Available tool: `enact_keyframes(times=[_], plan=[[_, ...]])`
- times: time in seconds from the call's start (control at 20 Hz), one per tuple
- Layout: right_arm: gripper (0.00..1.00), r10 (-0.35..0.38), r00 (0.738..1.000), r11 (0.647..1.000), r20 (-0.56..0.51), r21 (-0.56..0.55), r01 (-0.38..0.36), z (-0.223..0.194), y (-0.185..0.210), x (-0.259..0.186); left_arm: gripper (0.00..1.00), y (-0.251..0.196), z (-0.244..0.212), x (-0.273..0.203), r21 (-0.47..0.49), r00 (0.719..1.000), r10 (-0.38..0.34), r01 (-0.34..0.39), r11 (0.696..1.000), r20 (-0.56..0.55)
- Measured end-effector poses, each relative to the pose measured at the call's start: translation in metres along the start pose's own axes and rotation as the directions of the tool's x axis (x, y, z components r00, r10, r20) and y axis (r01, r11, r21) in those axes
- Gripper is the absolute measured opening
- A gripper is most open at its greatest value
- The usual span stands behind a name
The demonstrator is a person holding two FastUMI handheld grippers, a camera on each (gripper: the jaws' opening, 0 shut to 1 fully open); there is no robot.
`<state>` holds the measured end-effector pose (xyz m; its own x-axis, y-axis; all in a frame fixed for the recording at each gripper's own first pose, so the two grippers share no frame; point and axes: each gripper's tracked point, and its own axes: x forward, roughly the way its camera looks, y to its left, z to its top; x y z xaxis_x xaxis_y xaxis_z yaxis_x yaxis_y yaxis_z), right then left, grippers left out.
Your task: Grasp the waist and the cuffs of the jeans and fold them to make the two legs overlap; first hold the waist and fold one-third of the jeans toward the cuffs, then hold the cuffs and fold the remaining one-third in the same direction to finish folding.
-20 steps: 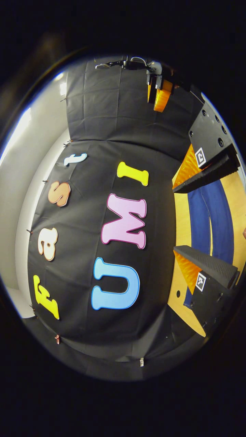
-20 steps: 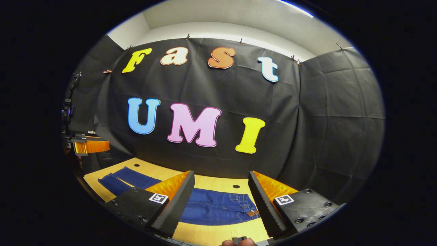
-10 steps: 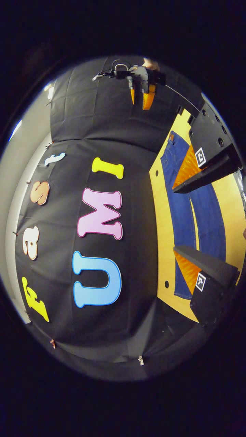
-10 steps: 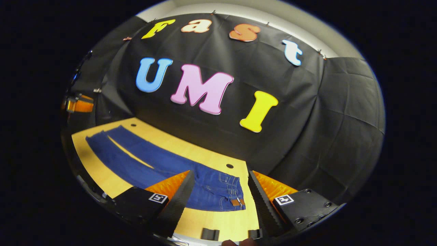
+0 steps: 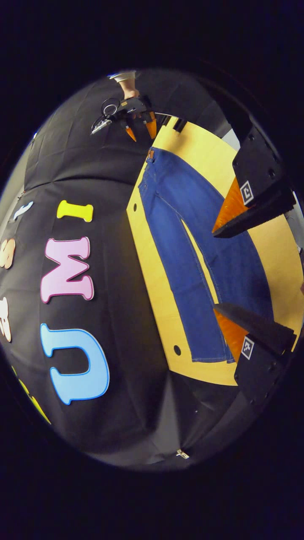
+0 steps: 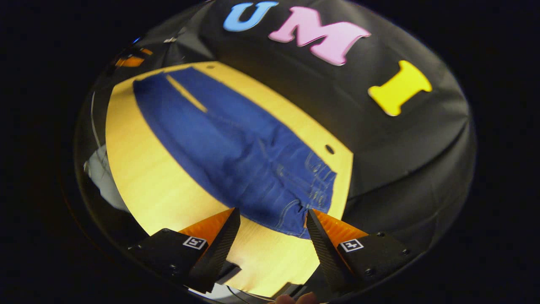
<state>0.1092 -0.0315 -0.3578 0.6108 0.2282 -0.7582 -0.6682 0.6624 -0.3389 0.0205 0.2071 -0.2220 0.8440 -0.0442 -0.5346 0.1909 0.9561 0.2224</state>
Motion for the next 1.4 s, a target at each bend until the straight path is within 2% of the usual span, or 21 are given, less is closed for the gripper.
enact_keyframes(times=[0.1, 0.2, 0.35, 0.4, 0.45, 0.55, 0.65, 0.7, 0.75, 0.8, 0.9, 0.95, 1.0, 1.1, 1.2, 1.25, 1.3, 1.35, 1.4], plan=[[0.98, 0.099, 0.992, 0.993, -0.075, -0.056, -0.103, -0.018, 0.004, 0.030, 0.99, 0.011, -0.018, 0.019, 0.052, 0.995, -0.019, 0.025, 0.998, -0.101], [0.99, 0.180, 0.976, 0.980, -0.126, -0.063, -0.189, -0.029, 0.005, 0.052, 0.99, 0.021, -0.041, 0.032, 0.085, 0.978, -0.049, 0.067, 0.994, -0.204], [0.99, 0.277, 0.927, 0.949, -0.254, -0.080, -0.305, -0.059, 0.005, 0.070, 0.99, 0.036, -0.082, 0.040, 0.187, 0.926, -0.071, 0.150, 0.971, -0.372], [0.98, 0.317, 0.912, 0.937, -0.259, -0.065, -0.344, -0.057, 0.009, 0.072, 1.00, 0.042, -0.095, 0.041, 0.222, 0.904, -0.080, 0.188, 0.957, -0.420], [0.98, 0.320, 0.909, 0.937, -0.268, -0.049, -0.345, -0.055, 0.007, 0.073, 0.99, 0.042, -0.109, 0.039, 0.244, 0.879, -0.098, 0.234, 0.941, -0.467], [0.98, 0.358, 0.879, 0.925, -0.314, -0.006, -0.379, -0.055, 0.009, 0.075, 0.99, 0.039, -0.129, 0.032, 0.273, 0.818, -0.139, 0.340, 0.900, -0.558], [0.96, 0.367, 0.861, 0.921, -0.352, 0.007, -0.389, -0.058, 0.009, 0.077, 0.99, 0.049, -0.150, 0.032, 0.323, 0.763, -0.144, 0.426, 0.845, -0.630], [0.87, 0.373, 0.853, 0.918, -0.366, 0.013, -0.396, -0.060, 0.012, 0.078, 0.99, 0.051, -0.160, 0.029, 0.327, 0.733, -0.151, 0.465, 0.823, -0.663], [0.96, 0.378, 0.847, 0.916, -0.375, 0.016, -0.401, -0.058, 0.012, 0.077, 0.99, 0.052, -0.169, 0.025, 0.321, 0.700, -0.161, 0.503, 0.802, -0.696], [0.99, 0.376, 0.844, 0.916, -0.382, 0.018, -0.400, -0.059, 0.014, 0.077, 0.99, 0.054, -0.177, 0.020, 0.316, 0.663, -0.164, 0.541, 0.779, -0.731], [0.99, 0.371, 0.840, 0.919, -0.395, 0.028, -0.393, -0.060, 0.016, 0.078, 0.99, 0.067, -0.194, 0.013, 0.361, 0.593, -0.114, 0.620, 0.697, -0.797], [0.99, 0.371, 0.836, 0.920, -0.404, 0.036, -0.391, -0.060, 0.017, 0.078, 0.99, 0.065, -0.192, 0.008, 0.364, 0.585, -0.136, 0.653, 0.664, -0.800], [0.99, 0.371, 0.830, 0.921, -0.416, 0.046, -0.388, -0.062, 0.018, 0.079, 1.00, 0.064, -0.191, 0.007, 0.359, 0.587, -0.147, 0.655, 0.665, -0.796], [0.99, 0.371, 0.808, 0.923, -0.458, 0.084, -0.376, -0.064, 0.019, 0.079, 0.96, 0.064, -0.192, 0.011, 0.335, 0.586, -0.150, 0.634, 0.697, -0.796], [0.97, 0.365, 0.793, 0.929, -0.487, 0.131, -0.347, -0.062, 0.017, 0.082, 0.95, 0.067, -0.188, 0.015, 0.334, 0.592, -0.153, 0.629, 0.702, -0.791], [0.96, 0.356, 0.793, 0.934, -0.494, 0.166, -0.316, -0.059, 0.012, 0.083, 0.73, 0.072, -0.188, 0.023, 0.331, 0.597, -0.142, 0.609, 0.720, -0.790], [0.67, 0.317, 0.820, 0.948, -0.476, 0.189, -0.257, -0.054, 0.000, 0.093, 0.51, 0.080, -0.181, 0.030, 0.329, 0.618, -0.131, 0.572, 0.752, -0.775], [0.38, 0.306, 0.835, 0.947, -0.458, 0.238, -0.216, -0.053, -0.002, 0.102, 0.29, 0.077, -0.178, 0.031, 0.278, 0.618, -0.158, 0.548, 0.789, -0.770], [0.09, 0.315, 0.827, 0.942, -0.465, 0.257, -0.214, -0.054, -0.004, 0.101, 0.07, 0.078, -0.178, 0.029, 0.243, 0.612, -0.172, 0.533, 0.810, -0.772]])
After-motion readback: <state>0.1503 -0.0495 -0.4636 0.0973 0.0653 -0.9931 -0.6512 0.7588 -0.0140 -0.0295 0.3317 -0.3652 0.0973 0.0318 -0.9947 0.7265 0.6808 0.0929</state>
